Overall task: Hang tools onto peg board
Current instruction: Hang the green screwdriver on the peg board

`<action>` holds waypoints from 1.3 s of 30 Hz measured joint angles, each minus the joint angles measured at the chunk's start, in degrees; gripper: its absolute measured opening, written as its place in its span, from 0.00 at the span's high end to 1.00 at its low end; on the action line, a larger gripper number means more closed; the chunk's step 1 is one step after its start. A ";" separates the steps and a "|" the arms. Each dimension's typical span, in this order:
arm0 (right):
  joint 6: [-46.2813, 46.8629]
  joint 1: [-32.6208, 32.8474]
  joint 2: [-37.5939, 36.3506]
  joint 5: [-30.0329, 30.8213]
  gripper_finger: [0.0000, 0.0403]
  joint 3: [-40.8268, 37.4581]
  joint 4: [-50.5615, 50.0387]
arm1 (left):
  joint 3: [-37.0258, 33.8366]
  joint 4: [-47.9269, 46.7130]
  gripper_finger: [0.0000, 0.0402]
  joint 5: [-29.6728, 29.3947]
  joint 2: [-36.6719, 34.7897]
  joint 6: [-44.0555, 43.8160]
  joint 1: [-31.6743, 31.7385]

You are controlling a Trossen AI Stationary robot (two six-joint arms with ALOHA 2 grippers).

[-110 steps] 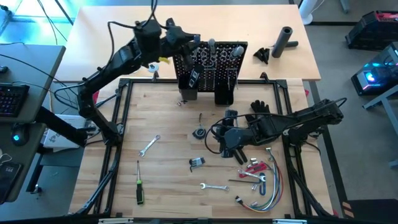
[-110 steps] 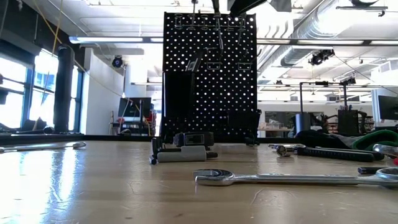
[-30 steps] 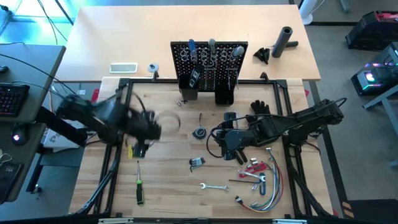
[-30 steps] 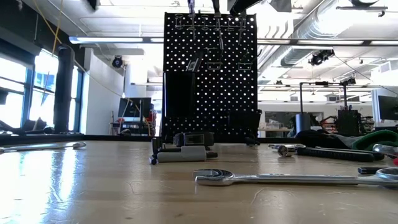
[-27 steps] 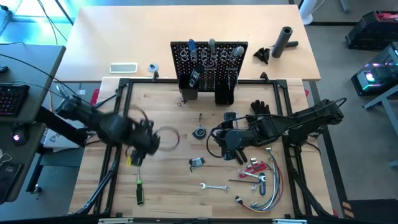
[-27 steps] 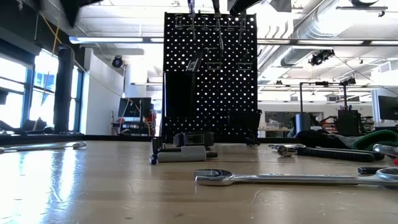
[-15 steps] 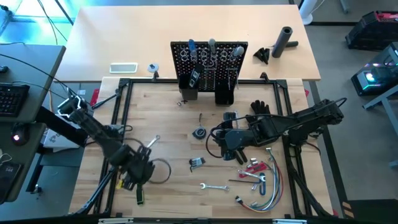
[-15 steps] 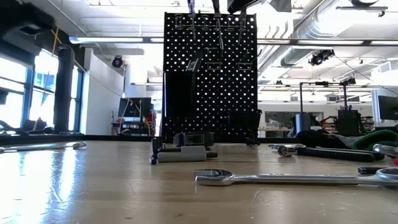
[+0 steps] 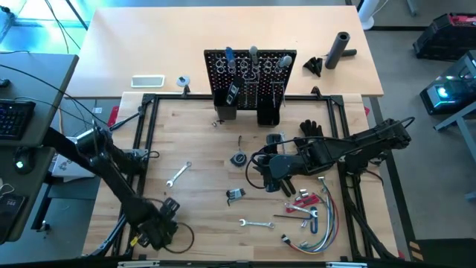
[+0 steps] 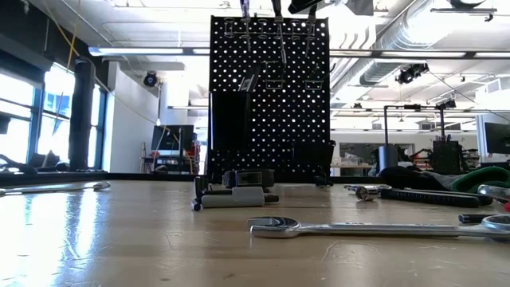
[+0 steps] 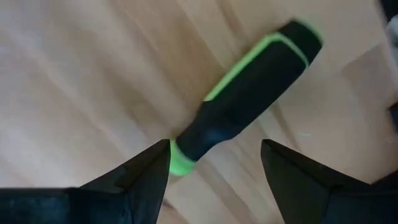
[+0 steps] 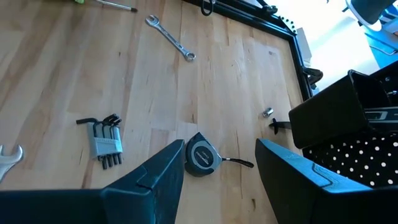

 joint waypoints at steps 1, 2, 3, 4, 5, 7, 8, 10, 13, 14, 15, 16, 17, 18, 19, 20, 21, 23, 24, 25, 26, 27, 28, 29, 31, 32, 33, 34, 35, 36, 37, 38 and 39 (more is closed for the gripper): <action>0.16 0.00 0.00 0.00 0.52 0.00 0.00 | 0.00 0.35 0.39 -0.10 1.47 0.97 -0.58; 0.40 0.00 0.00 -0.01 0.52 0.00 0.00 | 0.00 0.53 0.39 -0.59 2.80 1.81 -1.01; 0.48 0.00 0.00 0.00 0.52 0.00 0.00 | -0.02 0.81 0.39 -0.83 4.06 2.24 -1.29; 0.58 0.00 0.00 0.00 0.52 0.00 0.00 | -0.02 1.17 0.39 -1.43 5.34 2.60 -1.52; 0.64 0.00 0.00 0.00 0.52 0.00 0.00 | 0.12 1.54 0.39 -2.22 6.51 2.66 -1.75; 0.67 0.00 0.00 0.02 0.52 0.00 0.04 | 0.24 2.06 0.39 -3.28 8.00 2.91 -1.85; 0.93 0.00 0.00 -0.04 0.52 0.00 0.04 | 0.24 2.11 0.39 -3.51 8.56 3.06 -1.88; 1.10 0.00 0.00 -0.23 0.52 0.00 0.01 | 0.31 2.38 0.39 -4.30 9.28 3.61 -1.77; 1.10 0.00 0.00 -0.28 0.52 0.00 0.01 | 0.60 2.85 0.43 -7.10 9.44 3.37 -1.35; 1.10 0.00 0.00 -0.42 0.52 0.00 0.00 | 0.71 3.00 0.46 -7.59 9.43 3.01 -1.07; 1.10 0.00 0.00 -0.52 0.52 0.00 0.02 | 0.64 3.64 0.50 -8.57 9.35 2.95 -0.59; 1.08 0.00 0.00 -0.53 0.52 0.00 0.00 | 0.63 4.17 0.54 -8.57 9.33 3.09 0.01; 1.04 0.00 0.00 -0.57 0.52 0.00 0.02 | 0.61 4.69 0.58 -8.39 9.27 3.13 0.47; 1.03 0.00 0.00 -0.65 0.52 0.00 0.00 | 0.61 5.61 0.63 -8.38 9.10 3.09 0.84; 1.05 0.00 0.00 -0.64 0.52 0.00 -0.02 | 0.60 6.49 0.66 -8.38 8.94 3.08 1.33; 1.06 0.00 0.00 -0.66 0.52 0.00 -0.07 | 0.54 7.49 0.69 -8.50 8.71 3.14 1.73; 1.04 0.00 0.00 -0.66 0.52 0.00 -0.21 | 0.48 8.61 0.71 -8.92 8.58 3.33 2.09; 1.01 0.00 0.00 -0.72 0.52 0.00 -0.47 | 0.46 11.05 0.71 -9.99 8.60 3.88 3.02; 1.01 0.00 0.00 -0.72 0.52 0.00 -0.51 | 0.48 11.70 0.71 -10.30 8.63 3.84 3.63; 1.01 0.00 0.00 -0.72 0.52 0.00 -0.66 | 0.52 11.94 0.71 -10.43 8.65 3.50 4.33; 0.94 0.00 0.00 -0.74 0.52 0.00 -0.86 | 0.54 12.00 0.71 -10.57 8.65 3.47 5.17; 0.93 0.00 0.00 -0.76 0.52 0.00 -0.88 | 0.57 12.04 0.71 -10.68 8.65 3.62 6.04; 0.93 0.00 0.00 -0.87 0.52 0.00 -0.89 | 0.57 12.00 0.71 -10.92 8.64 4.36 6.94; 0.93 0.00 0.00 -1.03 0.52 0.00 -0.88 | 0.57 11.75 0.71 -11.73 8.38 5.02 7.82; 0.90 0.00 0.00 -1.58 0.52 0.00 -0.88 | 0.49 11.41 0.71 -14.45 7.74 6.91 9.69; 0.91 0.05 0.00 -1.64 0.52 0.00 -0.90 | 0.38 10.98 0.71 -16.85 7.16 8.06 10.75; 0.93 0.18 0.02 -1.73 0.52 0.00 -0.90 | 0.28 10.40 0.71 -20.31 6.49 9.39 12.02; 0.93 0.31 0.02 -1.79 0.52 0.00 -0.98 | 0.15 9.88 0.71 -23.76 5.59 10.71 13.45; 0.94 0.43 0.02 -1.79 0.52 0.00 -1.02 | 0.14 9.82 0.71 -26.16 4.40 11.85 14.89; 1.06 0.48 0.02 -1.80 0.52 0.00 -1.05 | 0.20 9.93 0.71 -28.57 3.04 13.05 16.25; 1.19 0.52 0.02 -1.96 0.52 0.00 -1.17 | 0.27 10.05 0.71 -29.86 1.57 14.41 17.72; 1.47 0.52 0.02 -2.05 0.52 0.00 -1.18 | 0.28 10.12 0.71 -30.84 -0.08 15.66 19.30; 1.59 0.52 0.02 -2.09 0.52 0.00 -1.28 | 0.28 10.29 0.71 -32.07 -1.77 16.98 20.91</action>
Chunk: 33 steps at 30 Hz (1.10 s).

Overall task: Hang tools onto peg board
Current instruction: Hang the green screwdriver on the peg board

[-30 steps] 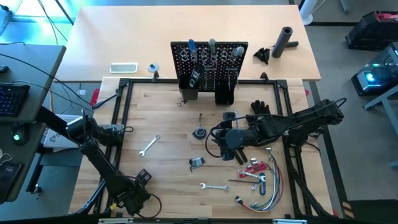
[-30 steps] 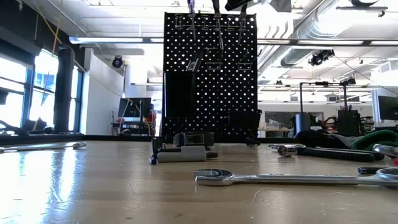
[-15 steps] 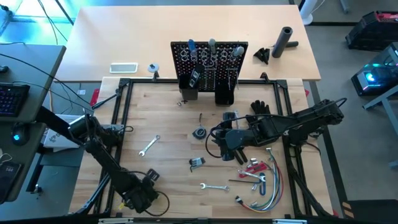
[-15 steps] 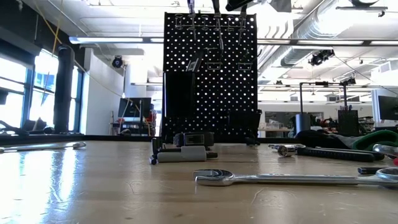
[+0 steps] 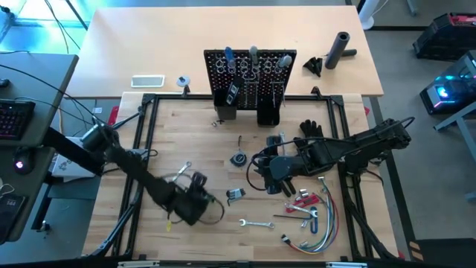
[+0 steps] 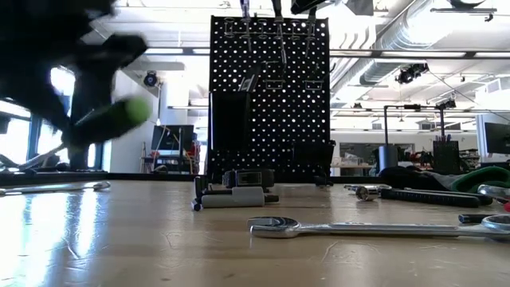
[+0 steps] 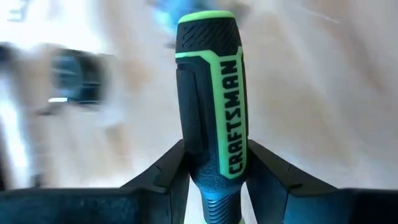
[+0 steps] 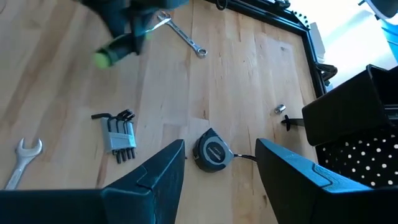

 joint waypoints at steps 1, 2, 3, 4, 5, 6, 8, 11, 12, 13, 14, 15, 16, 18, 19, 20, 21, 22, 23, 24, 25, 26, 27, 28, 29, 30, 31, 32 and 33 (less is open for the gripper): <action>0.21 0.00 0.00 -0.02 0.52 0.00 -0.17 | 0.00 0.57 0.71 -1.29 -1.80 1.51 1.76; 0.49 0.02 0.00 -0.06 0.52 0.00 -0.25 | 0.00 1.52 0.71 -3.39 -3.75 3.21 3.40; 0.91 0.05 0.00 -0.08 0.52 0.00 -0.42 | 0.00 2.71 0.71 -5.63 -5.73 4.96 4.84; 1.28 0.11 0.00 -0.19 0.52 0.00 -0.73 | 0.00 4.09 0.71 -7.90 -7.84 6.91 6.19; 1.71 0.22 0.00 -0.35 0.52 0.00 -0.92 | 0.00 5.79 0.71 -9.28 -10.09 9.06 7.33; 1.98 0.26 0.00 -0.35 0.52 0.00 -0.92 | 0.00 7.92 0.71 -10.37 -12.24 11.54 8.51; 2.09 0.28 0.00 -0.47 0.52 0.00 -0.92 | 0.04 13.20 0.71 -11.69 -16.83 17.45 10.97; 2.42 0.39 0.00 -0.93 0.52 0.00 -0.92 | 0.07 22.58 0.71 -12.66 -23.08 26.99 14.45; 2.51 0.39 0.00 -0.95 0.52 0.00 -0.92 | 0.07 25.91 0.71 -12.67 -24.90 30.17 15.58; 2.51 0.39 0.00 -0.95 0.52 0.00 -0.92 | 0.07 29.68 0.71 -12.49 -26.74 33.49 16.73; 2.51 0.39 0.00 -0.92 0.52 0.00 -0.90 | 0.07 33.78 0.71 -12.11 -28.38 36.70 17.85; 2.49 0.39 0.00 -0.92 0.52 0.00 -0.90 | 0.10 37.98 0.71 -11.40 -29.93 39.98 19.08; 2.51 0.39 0.00 -0.92 0.52 0.00 -0.88 | 0.15 42.03 0.71 -10.30 -31.37 42.83 20.31; 2.78 0.39 0.00 -0.92 0.52 0.00 -0.86 | 0.15 50.00 0.71 -6.79 -33.58 47.17 23.00; 3.02 0.39 0.00 -0.92 0.52 0.00 -0.86 | 0.16 53.70 0.71 -4.59 -34.38 48.28 24.61; 3.37 0.39 0.00 -0.92 0.52 0.00 -0.83 | 0.17 57.24 0.71 -1.91 -34.92 48.92 26.26; 3.42 0.39 0.00 -0.91 0.52 0.00 -0.65 | 0.17 60.50 0.71 0.79 -35.34 49.09 28.16; 3.43 0.39 0.00 -0.92 0.52 0.00 -0.43 | 0.17 63.75 0.71 3.54 -35.45 49.09 30.04; 3.43 0.39 0.00 -0.92 0.52 0.00 -0.30 | 0.25 66.82 0.71 6.19 -35.45 49.05 31.99; 3.43 0.39 0.00 -0.91 0.52 0.00 -0.08 | 0.73 68.79 0.71 8.33 -35.26 48.49 34.27; 3.43 0.39 0.00 -0.92 0.52 0.00 0.13 | 1.73 69.48 0.71 10.24 -34.78 47.29 36.42; 3.43 0.39 0.00 -0.90 0.52 0.00 0.27 | 3.01 69.55 0.71 12.13 -34.20 45.45 38.58; 3.43 0.39 0.00 -0.90 0.52 0.00 0.46 | 4.30 69.32 0.71 13.93 -33.43 43.80 40.64; 3.43 0.39 0.00 -0.90 0.52 0.00 0.54 | 5.66 68.83 0.71 15.32 -32.55 42.57 42.49; 3.43 0.39 0.00 -0.90 0.52 0.00 0.60 | 7.08 68.75 0.71 16.30 -31.57 41.67 44.14; 3.50 0.39 0.00 -0.90 0.52 0.00 0.66 | 8.38 68.72 0.71 16.92 -30.55 41.26 45.54; 3.62 0.39 0.02 -0.90 0.52 0.00 0.61 | 9.71 68.51 0.71 17.41 -29.62 40.87 46.78; 3.87 0.39 0.02 -0.90 0.52 0.00 0.58 | 11.09 68.24 0.71 18.01 -28.72 40.00 48.01; 4.03 0.39 0.02 -0.90 0.52 0.00 0.48 | 12.58 67.56 0.71 18.89 -27.74 38.96 49.31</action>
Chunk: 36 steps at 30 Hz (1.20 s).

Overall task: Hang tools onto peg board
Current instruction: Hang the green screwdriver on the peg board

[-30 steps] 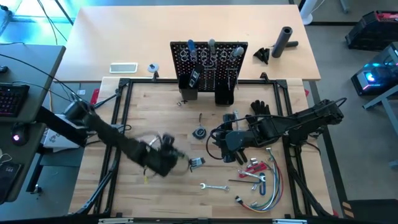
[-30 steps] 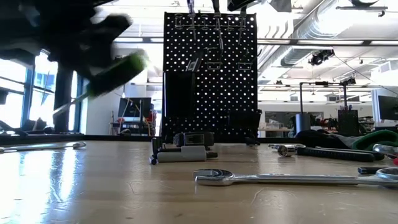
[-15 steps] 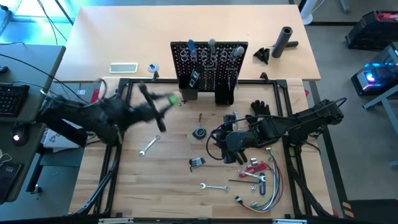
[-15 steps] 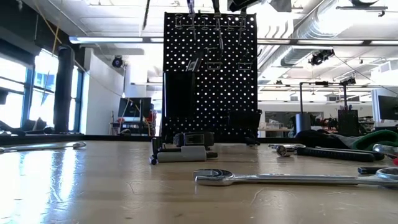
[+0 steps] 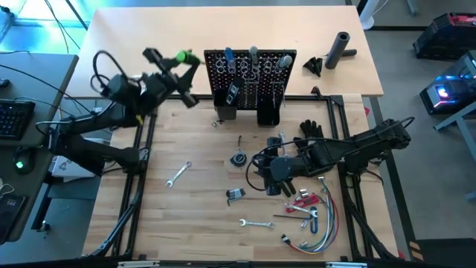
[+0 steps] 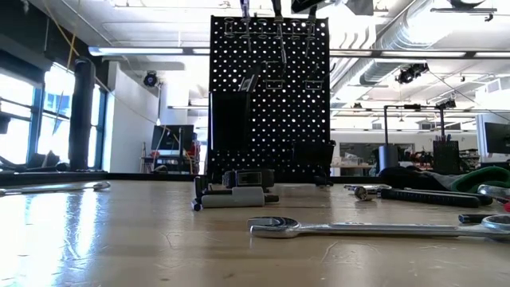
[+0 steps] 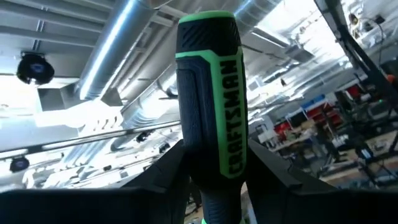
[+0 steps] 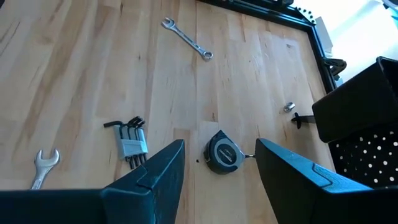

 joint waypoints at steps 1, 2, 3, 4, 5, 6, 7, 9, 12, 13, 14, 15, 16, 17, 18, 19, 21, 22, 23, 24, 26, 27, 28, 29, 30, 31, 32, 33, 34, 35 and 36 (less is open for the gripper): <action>0.23 0.00 0.00 0.00 0.52 0.00 -0.19 | 1.57 -1.07 0.71 0.69 0.79 -0.94 1.21; 0.32 0.00 0.00 0.00 0.52 0.00 -0.23 | 3.09 -2.64 0.71 1.13 1.66 -2.15 2.38; 0.32 0.00 0.00 0.00 0.52 0.00 -0.27 | 4.61 -3.98 0.71 1.36 2.63 -3.32 3.44; 0.28 0.00 0.00 0.00 0.52 0.00 -0.35 | 5.99 -5.50 0.71 1.45 3.64 -4.26 4.38; 0.25 0.00 0.00 0.02 0.52 0.00 -0.45 | 7.21 -7.10 0.71 1.69 4.60 -5.17 5.27; 0.24 0.00 0.00 0.01 0.52 0.00 -0.47 | 8.21 -8.35 0.71 2.14 5.53 -6.20 6.21; 0.02 0.00 0.00 0.01 0.52 0.00 -0.46 | 9.10 -9.33 0.71 2.77 6.49 -7.13 7.05; -0.18 0.00 0.00 0.02 0.52 0.00 -0.46 | 10.61 -10.52 0.71 3.99 8.09 -9.70 8.56; -0.18 0.00 0.00 0.02 0.52 0.00 -0.50 | 11.87 -11.14 0.71 4.73 9.72 -11.39 10.28; -0.17 0.00 0.00 0.02 0.52 0.00 -0.51 | 12.03 -11.13 0.71 4.75 10.16 -11.43 10.66; -0.17 0.00 0.00 0.02 0.52 0.00 -0.55 | 12.05 -11.19 0.71 4.76 10.53 -11.43 11.06; -0.17 0.05 0.00 0.02 0.52 0.00 -0.76 | 12.03 -11.34 0.71 4.76 10.83 -11.47 11.44; -0.17 0.18 0.00 0.02 0.52 0.00 -1.02 | 12.03 -11.66 0.71 4.78 11.10 -11.96 11.75; -0.17 0.26 0.00 0.04 0.52 0.00 -1.29 | 12.00 -11.80 0.71 4.80 11.33 -12.60 12.12; -0.17 0.26 0.00 0.04 0.52 0.00 -1.46 | 12.00 -11.85 0.71 4.85 11.39 -13.44 12.46; -0.17 0.26 0.00 0.04 0.52 0.00 -1.51 | 12.00 -12.07 0.71 5.15 11.39 -14.10 12.84; -0.19 0.26 0.00 0.07 0.52 0.00 -1.75 | 12.00 -12.06 0.71 5.68 11.37 -15.15 13.37; -0.19 0.26 0.00 0.04 0.52 0.00 -1.89 | 12.00 -12.00 0.71 5.72 11.35 -15.42 13.40; -0.19 0.26 0.00 0.04 0.52 0.00 -1.93 | 12.00 -12.02 0.71 5.70 11.33 -15.44 13.40; -0.19 0.26 0.00 0.05 0.52 0.00 -1.93 | 12.00 -12.15 0.71 5.70 11.24 -15.44 13.40; -0.34 0.26 0.00 0.15 0.52 0.00 -1.93 | 12.00 -12.22 0.71 5.81 11.15 -15.94 13.35; -0.45 0.26 0.00 0.22 0.52 0.00 -1.93 | 12.00 -12.28 0.71 5.89 11.13 -16.70 13.34; -0.49 0.26 0.00 0.22 0.52 0.00 -1.93 | 12.00 -12.46 0.71 5.92 11.11 -17.52 13.35; -0.49 0.26 0.00 0.22 0.52 0.00 -1.93 | 12.00 -12.91 0.71 5.94 11.11 -18.23 13.35; -0.49 0.26 0.00 0.22 0.52 0.00 -1.93 | 12.00 -13.32 0.71 6.07 11.11 -18.40 13.35; -0.53 0.26 0.00 0.22 0.52 0.00 -1.92 | 12.00 -13.55 0.71 6.18 11.12 -18.42 13.34; -0.55 0.26 0.00 0.21 0.52 0.00 -1.93 | 12.00 -13.71 0.71 6.31 11.13 -18.41 13.30; -0.60 0.26 0.00 0.20 0.52 0.00 -1.93 | 12.00 -13.68 0.71 6.38 11.13 -18.44 13.25; -0.62 0.26 0.00 0.22 0.52 0.00 -1.93 | 12.00 -13.65 0.71 6.40 11.13 -18.44 13.12; -0.60 0.26 0.00 0.20 0.52 0.00 -1.93 | 12.00 -13.51 0.71 6.40 11.11 -18.43 12.99; -0.60 0.26 0.00 0.22 0.52 0.00 -1.93 | 12.00 -13.50 0.71 6.40 11.03 -18.41 12.86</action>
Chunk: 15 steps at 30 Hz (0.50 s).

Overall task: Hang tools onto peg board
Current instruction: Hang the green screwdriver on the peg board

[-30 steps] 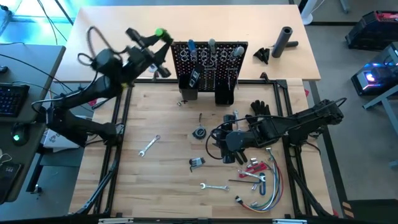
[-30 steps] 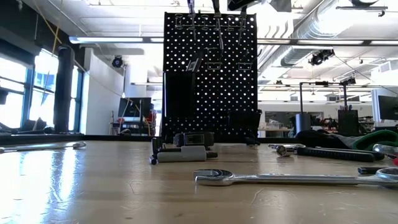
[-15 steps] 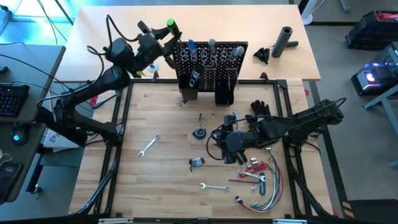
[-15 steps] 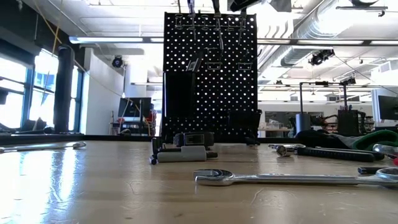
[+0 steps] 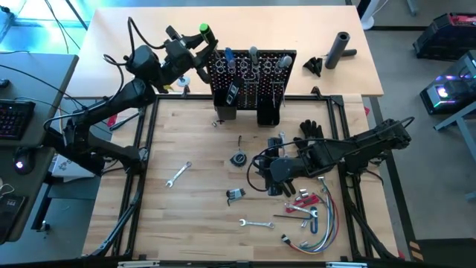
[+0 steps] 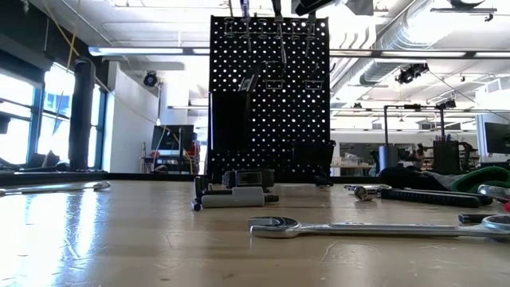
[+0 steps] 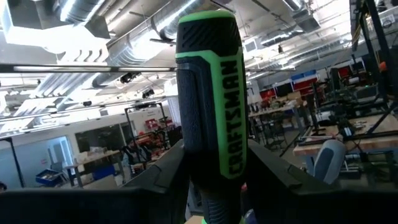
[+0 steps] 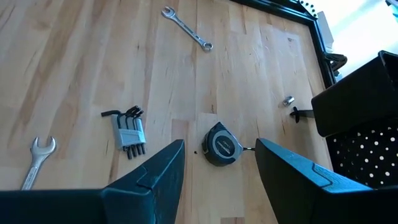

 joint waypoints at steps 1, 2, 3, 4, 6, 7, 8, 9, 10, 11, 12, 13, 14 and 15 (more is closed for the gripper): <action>0.00 0.00 0.00 -0.02 0.52 0.00 -0.02 | 0.00 -0.24 0.71 0.00 -0.22 0.00 -0.01; 0.01 0.00 0.00 -0.02 0.52 0.00 -0.06 | 0.00 -0.21 0.71 0.04 -0.29 0.00 -0.03; 0.08 0.00 0.00 -0.02 0.52 0.00 -0.09 | 0.00 -0.16 0.71 0.09 -0.51 -0.02 -0.22; 0.11 0.00 0.00 -0.02 0.52 0.00 -0.08 | 0.00 -0.33 0.71 0.09 -0.75 -0.01 -0.47; 0.00 -0.01 0.00 -0.04 0.52 0.00 -0.11 | 0.00 -0.38 0.71 0.09 -1.27 0.00 -0.69; 0.00 0.00 0.00 -0.04 0.52 0.00 -0.13 | 0.00 -0.56 0.71 0.09 -1.54 0.00 -0.92; -0.02 -0.02 0.00 -0.04 0.52 0.00 -0.13 | 0.00 -0.66 0.71 0.08 -1.84 0.00 -1.07; -0.02 -0.02 0.00 -0.04 0.52 0.00 -0.13 | 0.00 -1.03 0.71 0.09 -2.17 0.02 -1.25; -0.02 -0.01 0.00 -0.04 0.52 0.00 -0.13 | 0.00 -1.48 0.71 0.08 -2.52 0.00 -1.38; -0.04 0.00 0.00 -0.06 0.52 0.00 -0.13 | 0.00 -1.87 0.71 0.04 -2.74 0.02 -1.55; -0.07 -0.02 0.00 -0.05 0.52 0.00 -0.13 | 0.03 -2.31 0.71 0.06 -2.86 0.01 -1.59; -0.12 -0.04 0.00 -0.07 0.52 0.00 -0.13 | 0.04 -2.86 0.71 -0.11 -2.88 0.01 -1.56; -0.26 -0.05 0.00 -0.09 0.52 0.00 -0.12 | 0.04 -3.51 0.71 -0.42 -2.86 0.01 -1.56; -0.47 -0.07 0.00 -0.08 0.52 0.00 -0.08 | 0.04 -4.40 0.71 -0.61 -2.81 0.01 -1.54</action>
